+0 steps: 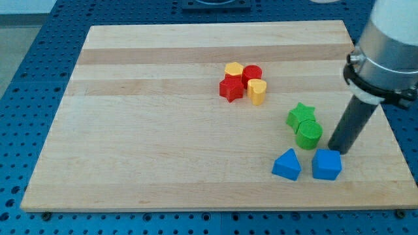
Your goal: Move the blue blocks close to each other
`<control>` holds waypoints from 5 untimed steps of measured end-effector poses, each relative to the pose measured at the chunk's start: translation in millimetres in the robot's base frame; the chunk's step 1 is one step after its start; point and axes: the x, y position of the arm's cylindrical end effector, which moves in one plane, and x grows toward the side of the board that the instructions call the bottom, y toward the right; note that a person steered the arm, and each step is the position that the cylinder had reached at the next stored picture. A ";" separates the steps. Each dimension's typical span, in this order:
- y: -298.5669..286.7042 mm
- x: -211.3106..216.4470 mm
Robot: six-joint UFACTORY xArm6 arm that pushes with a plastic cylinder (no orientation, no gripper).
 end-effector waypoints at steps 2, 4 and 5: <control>9.6 50.5; -4.0 67.6; -11.1 65.5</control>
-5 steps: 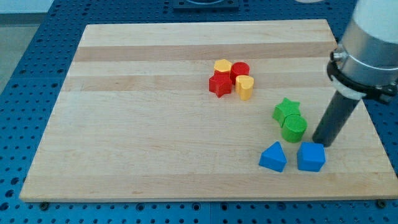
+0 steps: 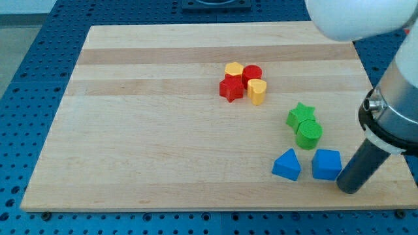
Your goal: Move the blue blocks close to each other
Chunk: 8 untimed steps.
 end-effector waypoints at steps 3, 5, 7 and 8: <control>-25.4 -23.8; -47.1 -25.8; -78.4 -20.0; -83.8 -21.8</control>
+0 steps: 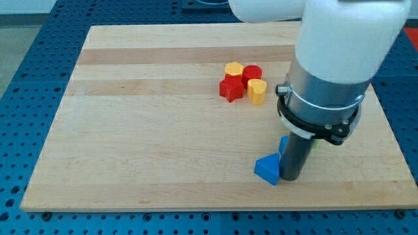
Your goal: Move the blue blocks close to each other
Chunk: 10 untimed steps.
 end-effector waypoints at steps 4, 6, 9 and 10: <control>-4.2 -50.4; -38.8 -51.2; -110.7 4.3; -107.7 17.5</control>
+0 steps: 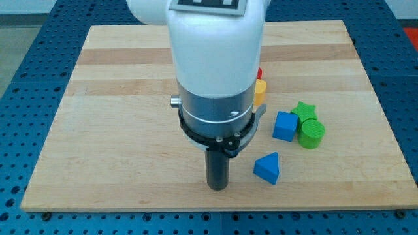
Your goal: Move the blue blocks close to each other
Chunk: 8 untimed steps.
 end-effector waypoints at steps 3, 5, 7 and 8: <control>63.6 0.0; 90.4 -8.4; 99.9 -34.1; 99.9 -38.4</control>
